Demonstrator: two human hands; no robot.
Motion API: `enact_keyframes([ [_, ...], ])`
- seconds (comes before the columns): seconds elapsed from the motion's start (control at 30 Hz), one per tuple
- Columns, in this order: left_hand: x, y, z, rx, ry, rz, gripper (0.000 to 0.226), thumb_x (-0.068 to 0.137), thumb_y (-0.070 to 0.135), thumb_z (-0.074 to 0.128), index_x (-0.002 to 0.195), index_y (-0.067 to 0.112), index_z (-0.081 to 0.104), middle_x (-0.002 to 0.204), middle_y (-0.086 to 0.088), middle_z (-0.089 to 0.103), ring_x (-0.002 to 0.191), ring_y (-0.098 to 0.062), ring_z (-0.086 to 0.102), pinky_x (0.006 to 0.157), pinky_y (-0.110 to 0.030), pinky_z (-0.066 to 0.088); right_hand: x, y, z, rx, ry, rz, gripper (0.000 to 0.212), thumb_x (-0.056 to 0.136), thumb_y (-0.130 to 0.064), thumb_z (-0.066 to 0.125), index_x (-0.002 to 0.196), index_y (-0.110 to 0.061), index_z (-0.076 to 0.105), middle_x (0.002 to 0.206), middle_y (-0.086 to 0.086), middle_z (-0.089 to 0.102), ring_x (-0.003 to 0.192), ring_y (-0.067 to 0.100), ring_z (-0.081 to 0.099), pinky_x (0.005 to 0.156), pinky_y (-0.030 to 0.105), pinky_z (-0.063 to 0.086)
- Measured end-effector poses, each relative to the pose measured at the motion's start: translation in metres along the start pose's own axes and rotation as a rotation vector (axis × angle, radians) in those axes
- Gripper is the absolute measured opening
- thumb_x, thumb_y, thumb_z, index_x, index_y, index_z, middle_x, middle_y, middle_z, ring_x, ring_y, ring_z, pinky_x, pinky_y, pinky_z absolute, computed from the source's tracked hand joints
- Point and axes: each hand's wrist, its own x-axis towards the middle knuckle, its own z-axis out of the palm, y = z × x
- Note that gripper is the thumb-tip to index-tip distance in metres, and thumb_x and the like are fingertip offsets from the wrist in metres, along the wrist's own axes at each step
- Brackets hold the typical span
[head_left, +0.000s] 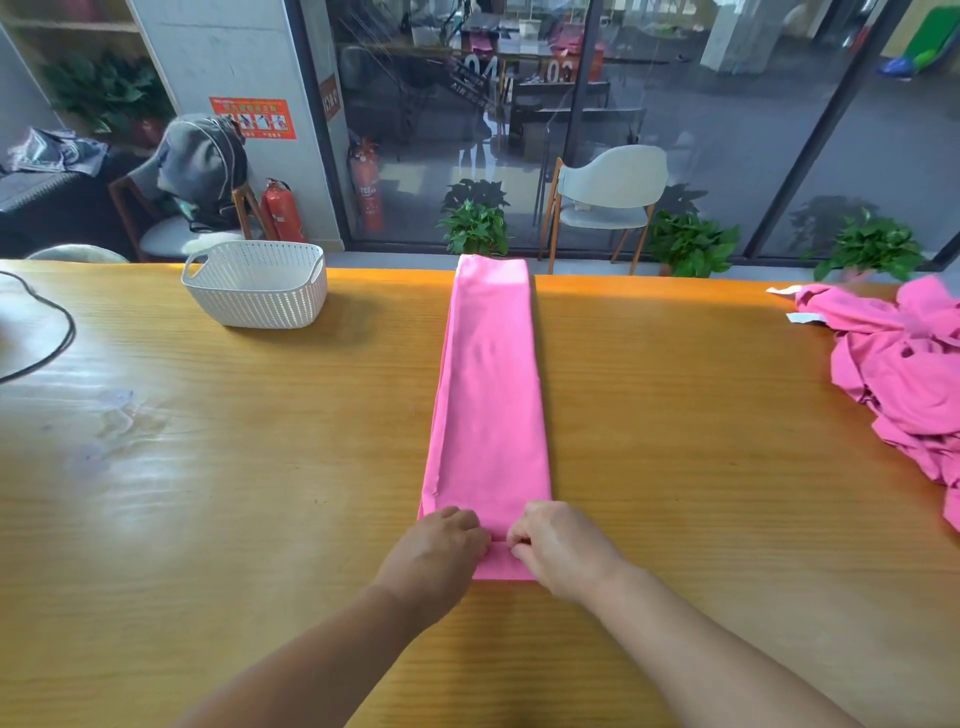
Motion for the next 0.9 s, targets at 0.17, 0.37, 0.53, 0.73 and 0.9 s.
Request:
enact_keyframes([
  [0.17, -0.012, -0.004, -0.005, -0.129, -0.027, -0.079, 0.035, 0.08, 0.047, 0.053, 0.103, 0.028, 0.072, 0.1, 0.015, 0.063, 0.093, -0.009, 0.058, 0.086, -0.029, 0.052, -0.019, 0.0, 0.013, -0.006, 0.07, -0.072, 0.032, 0.084, -0.044, 0.058, 0.098, -0.016, 0.066, 0.096, -0.005, 0.045, 0.098, 0.015, 0.049, 0.091, 0.03, 0.046],
  [0.37, 0.024, -0.01, -0.037, -0.215, -0.275, -0.202, 0.021, 0.091, 0.027, 0.057, 0.107, 0.023, 0.07, 0.098, 0.002, 0.065, 0.094, -0.019, 0.056, 0.081, -0.029, 0.044, 0.0, 0.007, 0.002, -0.102, 0.012, -0.041, 0.029, 0.089, -0.041, 0.064, 0.105, -0.018, 0.071, 0.1, 0.0, 0.059, 0.103, 0.02, 0.051, 0.093, 0.035, 0.045],
  [0.53, 0.047, -0.026, -0.043, -0.332, -0.4, -0.311, 0.026, 0.093, 0.025, 0.057, 0.119, 0.027, 0.06, 0.105, -0.001, 0.061, 0.093, -0.022, 0.059, 0.077, -0.032, 0.051, 0.019, 0.015, -0.022, -0.01, -0.019, 0.058, 0.031, 0.085, -0.044, 0.07, 0.112, -0.03, 0.068, 0.108, -0.001, 0.068, 0.102, 0.022, 0.061, 0.085, 0.029, 0.047],
  [0.73, 0.056, -0.039, -0.036, -0.33, -0.303, -0.246, 0.029, 0.093, 0.029, 0.06, 0.12, 0.024, 0.067, 0.115, 0.001, 0.051, 0.107, -0.017, 0.05, 0.096, -0.034, 0.044, 0.038, 0.02, -0.029, 0.018, -0.051, 0.015, 0.018, 0.089, -0.04, 0.068, 0.098, -0.026, 0.073, 0.089, -0.005, 0.051, 0.096, 0.013, 0.048, 0.079, 0.027, 0.037],
  [0.9, 0.053, -0.046, -0.029, -0.294, -0.094, -0.177, 0.015, 0.091, 0.027, 0.06, 0.103, 0.022, 0.067, 0.101, 0.006, 0.062, 0.094, -0.013, 0.055, 0.088, -0.029, 0.045, 0.045, 0.021, -0.031, 0.061, 0.024, 0.083, 0.02, 0.085, -0.039, 0.072, 0.101, -0.027, 0.074, 0.099, -0.008, 0.066, 0.093, 0.014, 0.061, 0.081, 0.029, 0.048],
])
